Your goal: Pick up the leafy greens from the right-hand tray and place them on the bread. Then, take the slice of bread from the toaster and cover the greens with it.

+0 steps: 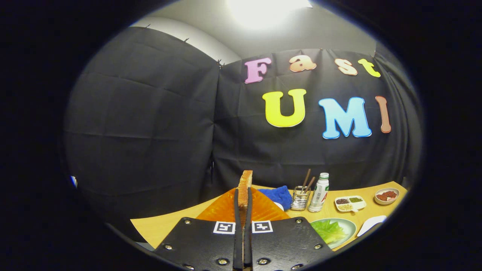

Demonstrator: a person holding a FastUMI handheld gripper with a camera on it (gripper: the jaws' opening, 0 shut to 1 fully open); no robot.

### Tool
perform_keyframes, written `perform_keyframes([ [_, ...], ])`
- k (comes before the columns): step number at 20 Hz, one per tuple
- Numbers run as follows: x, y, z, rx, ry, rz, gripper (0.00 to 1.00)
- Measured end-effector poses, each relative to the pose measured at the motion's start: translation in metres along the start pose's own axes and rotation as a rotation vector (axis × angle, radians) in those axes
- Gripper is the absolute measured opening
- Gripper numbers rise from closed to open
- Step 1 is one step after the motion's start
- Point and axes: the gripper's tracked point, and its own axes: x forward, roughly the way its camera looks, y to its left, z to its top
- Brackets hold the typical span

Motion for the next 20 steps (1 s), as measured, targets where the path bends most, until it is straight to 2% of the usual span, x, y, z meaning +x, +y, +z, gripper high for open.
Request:
perform_keyframes([
  [5,-0.017,-0.018,0.024,0.011,-0.045,-0.005,0.02],
  [9,-0.039,-0.05,0.027,-0.066,-0.056,-0.044,0.02],
  [14,-0.056,-0.09,0.007,-0.161,-0.039,-0.072,0.02],
  [20,-0.058,-0.135,-0.016,-0.172,0.01,-0.132,0.02],
])
